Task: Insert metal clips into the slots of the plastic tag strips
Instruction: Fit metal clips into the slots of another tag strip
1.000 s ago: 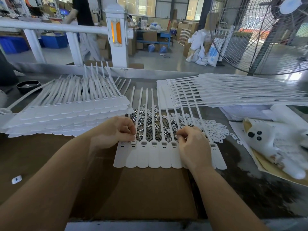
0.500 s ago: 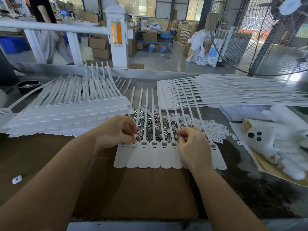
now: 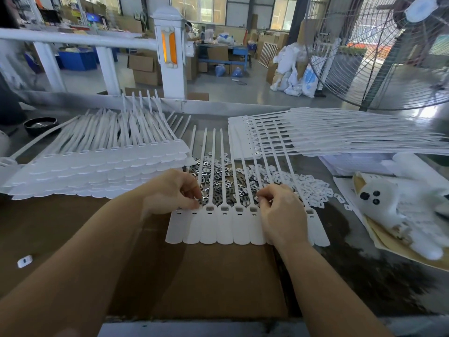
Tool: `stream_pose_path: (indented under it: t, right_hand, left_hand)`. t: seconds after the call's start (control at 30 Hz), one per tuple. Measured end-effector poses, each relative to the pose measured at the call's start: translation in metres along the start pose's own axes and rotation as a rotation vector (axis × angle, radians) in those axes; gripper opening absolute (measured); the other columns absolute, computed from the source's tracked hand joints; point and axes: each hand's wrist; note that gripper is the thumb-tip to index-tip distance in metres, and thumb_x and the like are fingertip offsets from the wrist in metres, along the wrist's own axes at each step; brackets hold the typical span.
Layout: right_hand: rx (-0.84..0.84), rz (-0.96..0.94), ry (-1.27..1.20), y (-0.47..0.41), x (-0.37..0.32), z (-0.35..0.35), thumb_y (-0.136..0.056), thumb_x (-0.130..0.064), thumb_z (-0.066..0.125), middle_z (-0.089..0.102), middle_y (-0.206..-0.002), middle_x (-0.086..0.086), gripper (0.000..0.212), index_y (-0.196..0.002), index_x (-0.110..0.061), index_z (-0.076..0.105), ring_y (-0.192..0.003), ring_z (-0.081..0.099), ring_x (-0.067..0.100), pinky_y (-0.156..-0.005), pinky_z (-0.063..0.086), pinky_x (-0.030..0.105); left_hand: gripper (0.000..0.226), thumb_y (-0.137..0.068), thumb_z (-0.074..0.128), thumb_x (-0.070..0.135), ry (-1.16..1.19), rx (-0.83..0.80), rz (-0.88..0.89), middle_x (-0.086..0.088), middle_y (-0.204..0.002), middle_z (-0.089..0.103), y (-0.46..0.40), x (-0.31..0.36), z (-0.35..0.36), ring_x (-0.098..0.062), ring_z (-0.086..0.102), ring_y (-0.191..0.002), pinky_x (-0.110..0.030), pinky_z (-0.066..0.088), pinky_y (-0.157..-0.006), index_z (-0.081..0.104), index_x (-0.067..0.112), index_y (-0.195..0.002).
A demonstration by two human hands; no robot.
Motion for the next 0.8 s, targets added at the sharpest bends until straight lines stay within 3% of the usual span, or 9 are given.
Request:
stream_pose_path:
  t: [0.17, 0.3, 0.5, 0.63, 0.8]
  right_hand:
    - [-0.029, 0.011, 0.042, -0.001, -0.002, 0.0, -0.091, -0.016, 0.055, 0.057, -0.098, -0.001, 0.013, -0.099, -0.015, 0.065, -0.089, 0.056, 0.017, -0.085, 0.045, 0.031]
    - [-0.095, 0.059, 0.125, -0.008, -0.006, -0.003, -0.092, -0.02, 0.053, 0.058, -0.104, -0.002, 0.017, -0.103, -0.021, 0.066, -0.091, 0.056, 0.016, -0.079, 0.045, 0.027]
    - [-0.193, 0.102, 0.195, -0.021, -0.01, -0.007, -0.091, -0.023, 0.058, 0.066, -0.1, -0.004, 0.015, -0.102, -0.024, 0.068, -0.084, 0.06, 0.013, -0.072, 0.047, 0.026]
    - [-0.171, 0.073, 0.135, -0.019, -0.007, -0.006, -0.09, -0.02, 0.06, 0.061, -0.092, -0.005, 0.004, -0.091, -0.022, 0.063, -0.075, 0.053, 0.009, -0.068, 0.042, 0.025]
    - [-0.104, 0.03, -0.03, -0.016, -0.004, -0.005, -0.086, -0.013, 0.065, 0.061, -0.086, -0.005, 0.007, -0.084, -0.019, 0.062, -0.072, 0.051, 0.006, -0.062, 0.034, 0.016]
  left_hand:
    - [0.018, -0.087, 0.062, 0.022, -0.076, 0.253, -0.093, 0.008, -0.07, 0.06, -0.005, 0.002, 0.014, -0.01, 0.054, -0.067, -0.025, 0.043, -0.062, 0.058, 0.028, -0.071]
    - [0.016, -0.091, 0.056, 0.032, -0.144, 0.467, -0.143, 0.009, -0.064, 0.054, -0.008, 0.001, 0.032, -0.014, 0.052, -0.065, -0.025, 0.035, -0.055, 0.06, 0.024, -0.077]
    - [0.016, -0.094, 0.049, 0.032, -0.148, 0.592, -0.137, 0.011, -0.055, 0.048, -0.008, -0.007, 0.047, -0.01, 0.044, -0.052, -0.027, 0.029, -0.049, 0.06, 0.024, -0.087]
    - [0.014, -0.094, 0.049, 0.035, -0.147, 0.648, -0.114, 0.012, -0.059, 0.05, -0.005, -0.009, 0.053, -0.01, 0.045, -0.054, -0.029, 0.031, -0.055, 0.057, 0.026, -0.087]
    - [0.012, -0.094, 0.05, 0.034, -0.064, 0.63, -0.089, 0.012, -0.063, 0.056, -0.002, -0.012, 0.052, -0.002, 0.047, -0.057, -0.02, 0.03, -0.049, 0.054, 0.029, -0.083]
Point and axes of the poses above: each hand's wrist, its own y-axis away from the middle knuckle, its own z-axis out of the palm, x = y × z
